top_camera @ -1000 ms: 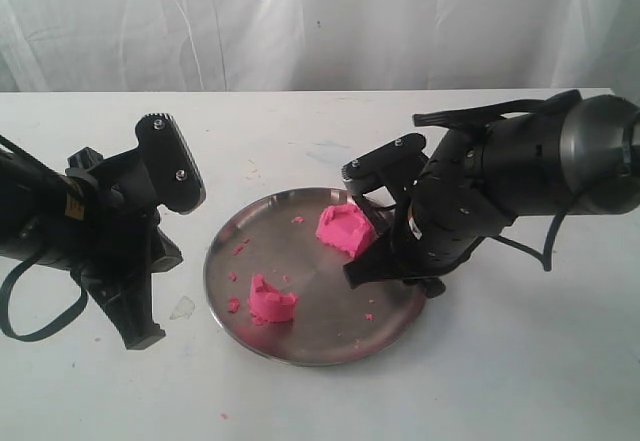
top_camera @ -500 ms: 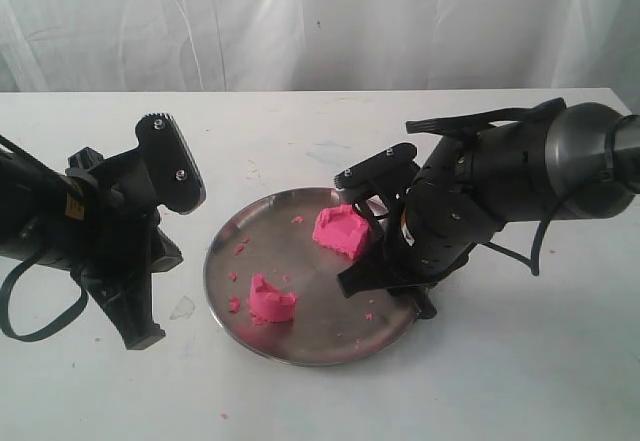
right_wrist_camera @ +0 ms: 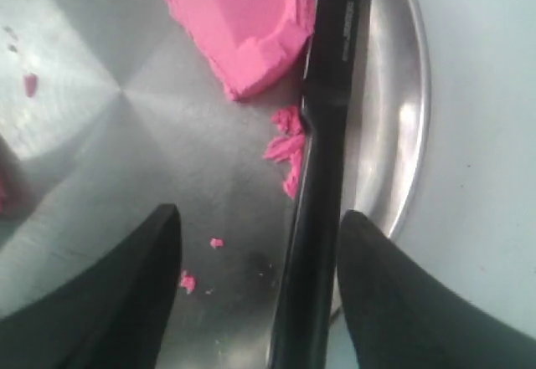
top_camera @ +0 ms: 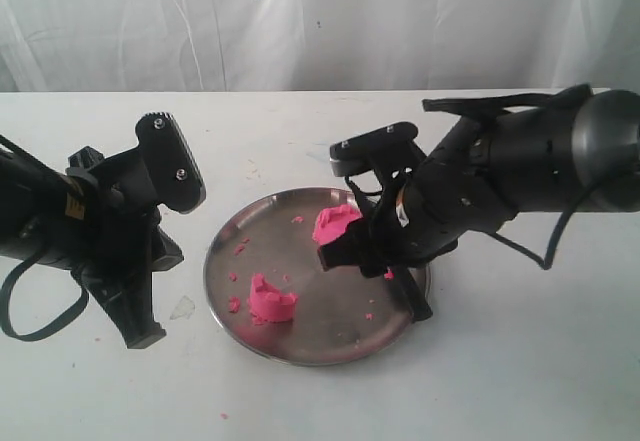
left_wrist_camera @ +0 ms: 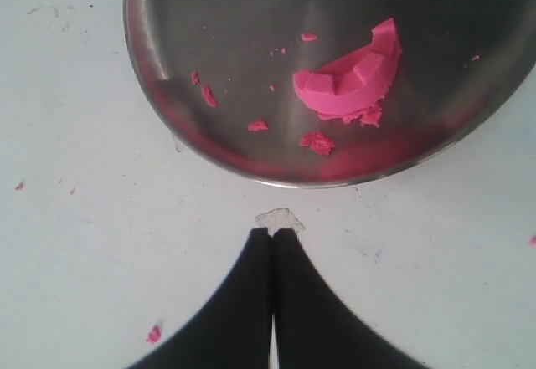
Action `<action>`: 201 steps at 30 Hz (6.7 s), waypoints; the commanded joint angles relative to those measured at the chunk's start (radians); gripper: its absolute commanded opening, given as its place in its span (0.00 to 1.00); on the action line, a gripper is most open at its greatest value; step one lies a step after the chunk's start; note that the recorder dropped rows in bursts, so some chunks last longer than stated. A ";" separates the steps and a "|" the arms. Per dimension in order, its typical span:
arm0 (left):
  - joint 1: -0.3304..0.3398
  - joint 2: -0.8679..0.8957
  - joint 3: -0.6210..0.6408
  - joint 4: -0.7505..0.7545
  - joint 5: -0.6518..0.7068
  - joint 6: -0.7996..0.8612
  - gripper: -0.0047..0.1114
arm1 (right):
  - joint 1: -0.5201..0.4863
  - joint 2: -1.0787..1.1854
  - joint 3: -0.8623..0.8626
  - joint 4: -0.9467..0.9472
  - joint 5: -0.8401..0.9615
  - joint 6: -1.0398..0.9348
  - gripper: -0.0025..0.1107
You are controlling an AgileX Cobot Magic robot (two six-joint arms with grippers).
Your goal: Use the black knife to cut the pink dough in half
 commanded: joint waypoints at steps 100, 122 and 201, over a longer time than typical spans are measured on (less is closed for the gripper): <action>-0.008 -0.014 0.007 -0.012 0.012 -0.004 0.04 | -0.613 -1.736 1.005 0.158 -0.105 -0.300 0.03; 0.105 -0.418 0.010 -0.012 0.024 -0.001 0.04 | -0.603 -1.736 1.005 0.170 -0.094 -0.300 0.03; 0.632 -1.328 0.800 -0.185 0.042 -0.385 0.04 | -0.603 -1.736 1.005 0.172 -0.096 -0.300 0.03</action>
